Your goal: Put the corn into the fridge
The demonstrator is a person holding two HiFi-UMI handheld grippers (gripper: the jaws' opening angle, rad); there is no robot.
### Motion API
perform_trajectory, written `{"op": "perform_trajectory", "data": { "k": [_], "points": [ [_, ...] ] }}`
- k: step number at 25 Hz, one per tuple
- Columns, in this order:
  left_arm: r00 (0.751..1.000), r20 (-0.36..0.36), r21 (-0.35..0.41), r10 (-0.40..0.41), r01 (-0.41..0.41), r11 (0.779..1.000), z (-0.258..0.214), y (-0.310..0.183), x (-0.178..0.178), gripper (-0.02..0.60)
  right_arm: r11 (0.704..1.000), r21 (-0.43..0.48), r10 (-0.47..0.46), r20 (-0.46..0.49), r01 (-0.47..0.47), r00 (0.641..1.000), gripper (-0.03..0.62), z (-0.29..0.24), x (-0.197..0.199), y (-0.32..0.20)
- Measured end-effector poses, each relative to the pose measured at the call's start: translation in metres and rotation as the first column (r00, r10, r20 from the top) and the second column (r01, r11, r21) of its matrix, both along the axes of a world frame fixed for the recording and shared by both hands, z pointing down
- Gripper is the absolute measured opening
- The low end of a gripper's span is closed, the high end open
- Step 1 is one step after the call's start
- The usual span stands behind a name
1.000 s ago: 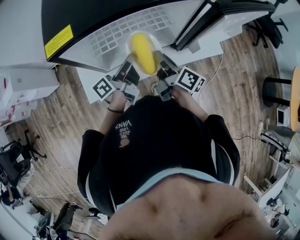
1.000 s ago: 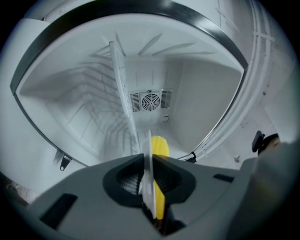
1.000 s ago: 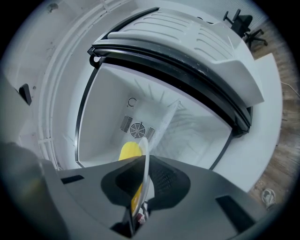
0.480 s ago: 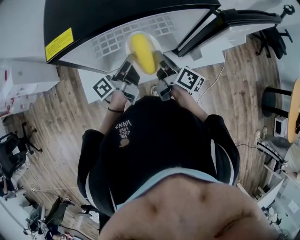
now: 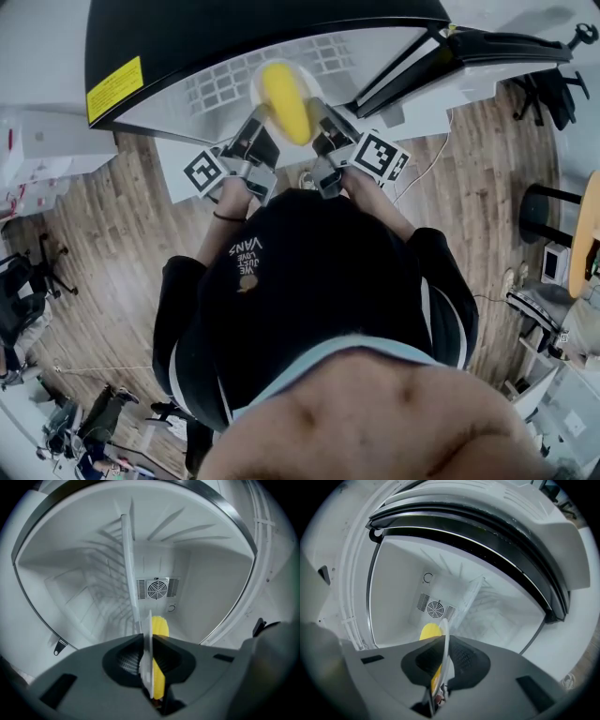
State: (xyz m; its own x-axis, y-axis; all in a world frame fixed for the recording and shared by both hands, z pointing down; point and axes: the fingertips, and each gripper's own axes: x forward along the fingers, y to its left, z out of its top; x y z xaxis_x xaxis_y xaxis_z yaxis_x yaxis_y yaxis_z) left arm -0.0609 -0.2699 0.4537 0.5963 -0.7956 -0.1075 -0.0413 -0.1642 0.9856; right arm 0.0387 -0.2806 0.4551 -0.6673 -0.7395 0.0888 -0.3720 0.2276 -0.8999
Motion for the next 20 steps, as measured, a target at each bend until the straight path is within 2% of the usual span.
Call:
{"op": "perform_trajectory", "data": {
  "k": [3, 7, 20],
  "points": [
    [1.000, -0.007, -0.007, -0.008, 0.008, 1.000, 0.002, -0.003, -0.001, 0.046, 0.999, -0.044, 0.007, -0.003, -0.007, 1.000, 0.026, 0.006, 0.002, -0.001],
    [1.000, -0.017, -0.016, -0.021, 0.020, 1.000, 0.004, -0.005, -0.002, 0.046, 1.000, -0.001, -0.020, 0.002, 0.020, 1.000, 0.026, 0.001, -0.002, -0.008],
    [0.996, -0.072, -0.069, -0.056, 0.051, 0.996, 0.005, -0.009, -0.005, 0.046, 0.998, -0.012, -0.059, -0.009, 0.059, 0.998, 0.026, 0.002, -0.005, -0.019]
  ]
}}
